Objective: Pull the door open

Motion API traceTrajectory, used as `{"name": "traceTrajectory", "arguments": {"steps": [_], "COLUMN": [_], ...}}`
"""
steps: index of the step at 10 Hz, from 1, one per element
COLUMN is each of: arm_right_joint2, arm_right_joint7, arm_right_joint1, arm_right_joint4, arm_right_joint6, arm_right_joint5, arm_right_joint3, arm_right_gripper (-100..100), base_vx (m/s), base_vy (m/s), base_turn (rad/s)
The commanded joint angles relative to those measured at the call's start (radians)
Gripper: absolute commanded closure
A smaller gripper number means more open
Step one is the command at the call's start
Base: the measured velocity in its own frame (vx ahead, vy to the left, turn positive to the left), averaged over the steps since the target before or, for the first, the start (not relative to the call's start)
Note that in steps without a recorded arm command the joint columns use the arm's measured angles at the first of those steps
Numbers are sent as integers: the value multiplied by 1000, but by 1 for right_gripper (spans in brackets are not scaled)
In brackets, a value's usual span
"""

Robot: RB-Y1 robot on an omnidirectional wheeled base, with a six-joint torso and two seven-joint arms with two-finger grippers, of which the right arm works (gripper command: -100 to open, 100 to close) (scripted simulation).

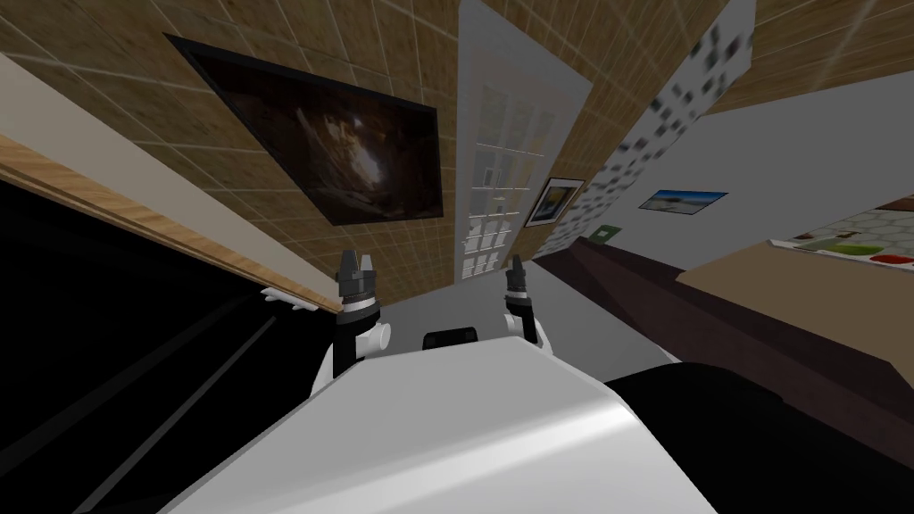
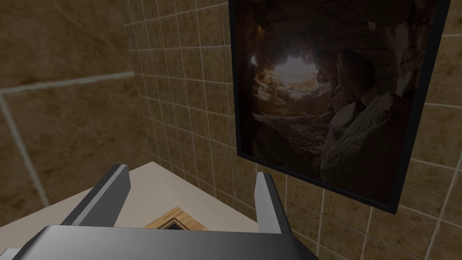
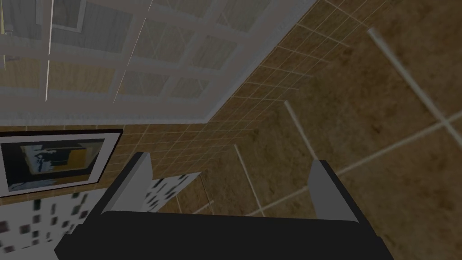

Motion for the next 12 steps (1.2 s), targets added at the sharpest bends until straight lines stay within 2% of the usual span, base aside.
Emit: {"name": "traceTrajectory", "arguments": {"steps": [1,8,12], "arm_right_joint2": [-8,-42,-61], "arm_right_joint7": [24,137,209], "arm_right_joint1": [-11,-73,-114], "arm_right_joint4": [34,210,327], "arm_right_joint6": [-11,-63,-97], "arm_right_joint5": [11,64,99], "arm_right_joint3": [-1,-8,-11], "arm_right_gripper": [-100,-100,-100], "base_vx": [75,82,96], "base_vy": [8,1,3], "base_turn": [-1,1,1]}}
